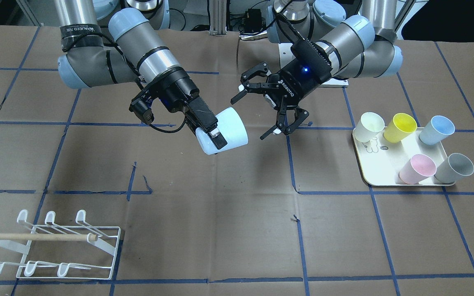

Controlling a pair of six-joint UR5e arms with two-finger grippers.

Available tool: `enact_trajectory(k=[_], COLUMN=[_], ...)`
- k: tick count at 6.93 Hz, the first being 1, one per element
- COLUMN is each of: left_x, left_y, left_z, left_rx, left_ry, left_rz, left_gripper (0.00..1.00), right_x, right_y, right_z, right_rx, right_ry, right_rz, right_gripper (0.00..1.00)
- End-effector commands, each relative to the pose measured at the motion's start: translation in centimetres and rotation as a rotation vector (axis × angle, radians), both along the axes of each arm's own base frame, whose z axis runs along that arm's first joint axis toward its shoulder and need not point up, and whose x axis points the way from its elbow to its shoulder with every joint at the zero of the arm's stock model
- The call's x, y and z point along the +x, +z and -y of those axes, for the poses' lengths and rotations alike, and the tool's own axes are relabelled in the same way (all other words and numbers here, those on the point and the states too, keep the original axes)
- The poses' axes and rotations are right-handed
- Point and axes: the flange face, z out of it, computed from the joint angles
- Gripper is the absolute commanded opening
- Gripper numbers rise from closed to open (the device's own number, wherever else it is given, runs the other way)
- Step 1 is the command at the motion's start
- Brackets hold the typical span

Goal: Transfer IKEA cup to right arm and place on rack

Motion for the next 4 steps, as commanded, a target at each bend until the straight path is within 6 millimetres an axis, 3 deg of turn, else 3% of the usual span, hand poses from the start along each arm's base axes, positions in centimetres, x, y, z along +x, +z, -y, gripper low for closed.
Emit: enact_trajectory(k=[1,2,3,4], left_x=[4.2,6.4,8.9,10.0], left_y=[0.8,1.1,1.3,2.0], left_z=[-1.1,-1.4,-0.6,0.4], left_rx=[-0.014,-0.017,0.007,0.029], left_ry=[0.084,0.139,0.203,0.239], left_rz=[-0.010,-0.010,-0.012,-0.007], left_gripper=[1.00,1.00,1.00,1.00], right_x=[-0.1,-0.4,-1.1,-2.6], right_y=[0.1,0.3,0.3,0.3], right_z=[0.0,0.3,0.7,1.5], right_rx=[-0.002,-0.009,-0.017,-0.019], right_ry=[-0.001,-0.007,-0.018,-0.027], right_rz=[0.001,0.000,-0.001,0.008], right_gripper=[0.53,0.54,0.54,0.53])
